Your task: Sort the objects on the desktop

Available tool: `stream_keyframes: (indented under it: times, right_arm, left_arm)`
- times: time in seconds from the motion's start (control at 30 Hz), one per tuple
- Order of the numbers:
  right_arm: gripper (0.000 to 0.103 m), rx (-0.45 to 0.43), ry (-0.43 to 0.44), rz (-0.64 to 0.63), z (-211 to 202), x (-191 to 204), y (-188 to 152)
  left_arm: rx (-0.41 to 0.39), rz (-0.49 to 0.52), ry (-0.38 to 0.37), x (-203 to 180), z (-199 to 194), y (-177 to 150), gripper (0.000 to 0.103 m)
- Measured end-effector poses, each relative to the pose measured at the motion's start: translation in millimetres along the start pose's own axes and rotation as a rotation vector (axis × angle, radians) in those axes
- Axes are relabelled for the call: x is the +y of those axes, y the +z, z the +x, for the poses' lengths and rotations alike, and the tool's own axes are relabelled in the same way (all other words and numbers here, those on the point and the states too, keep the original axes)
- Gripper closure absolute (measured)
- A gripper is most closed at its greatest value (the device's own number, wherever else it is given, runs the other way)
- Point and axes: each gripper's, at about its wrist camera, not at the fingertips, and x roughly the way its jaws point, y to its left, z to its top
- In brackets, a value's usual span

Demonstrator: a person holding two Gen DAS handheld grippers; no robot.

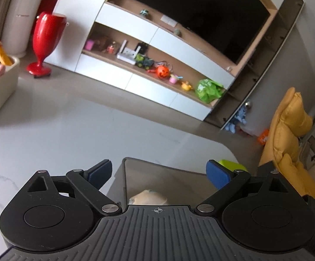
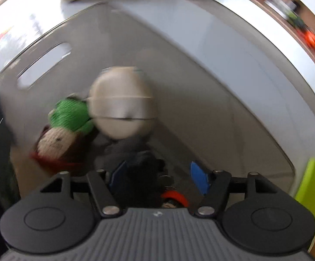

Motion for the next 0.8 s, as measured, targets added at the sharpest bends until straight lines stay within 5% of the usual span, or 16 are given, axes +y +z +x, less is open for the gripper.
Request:
stream_keyframes:
  times: [0.13,0.23,0.3,0.4,0.47,0.7,0.8]
  right_arm:
    - [0.034,0.046,0.040,-0.081,19.1,22.6,13.5]
    - [0.041,0.072,0.011,-0.021,34.7,21.6,13.2]
    - [0.046,0.105,0.038,0.160,33.3,5.6,14.1]
    - [0.047,0.202,0.304,0.562,24.2,-37.9,3.3]
    - [0.047,0.229,0.400,0.671,20.7,-48.8,-6.0]
    - [0.038,0.316,0.291,0.541,35.2,-31.0,-3.3]
    - [0.032,0.228,0.206,0.396,14.1,-23.3,9.3]
  left_arm:
    - [0.013,0.033,-0.005,-5.1,0.5,-4.4,0.005]
    - [0.016,0.031,-0.004,-3.5,1.5,-5.6,0.005]
    - [0.019,0.024,-0.003,-0.3,1.5,-6.0,0.005]
    - [0.019,0.004,-0.005,4.8,1.6,-5.0,0.005]
    - [0.020,-0.006,-0.010,6.9,1.1,-4.8,0.005]
    - [0.041,0.024,-0.005,3.5,2.9,-7.1,0.004]
    - [0.064,0.065,0.001,-2.7,6.2,-9.2,0.004]
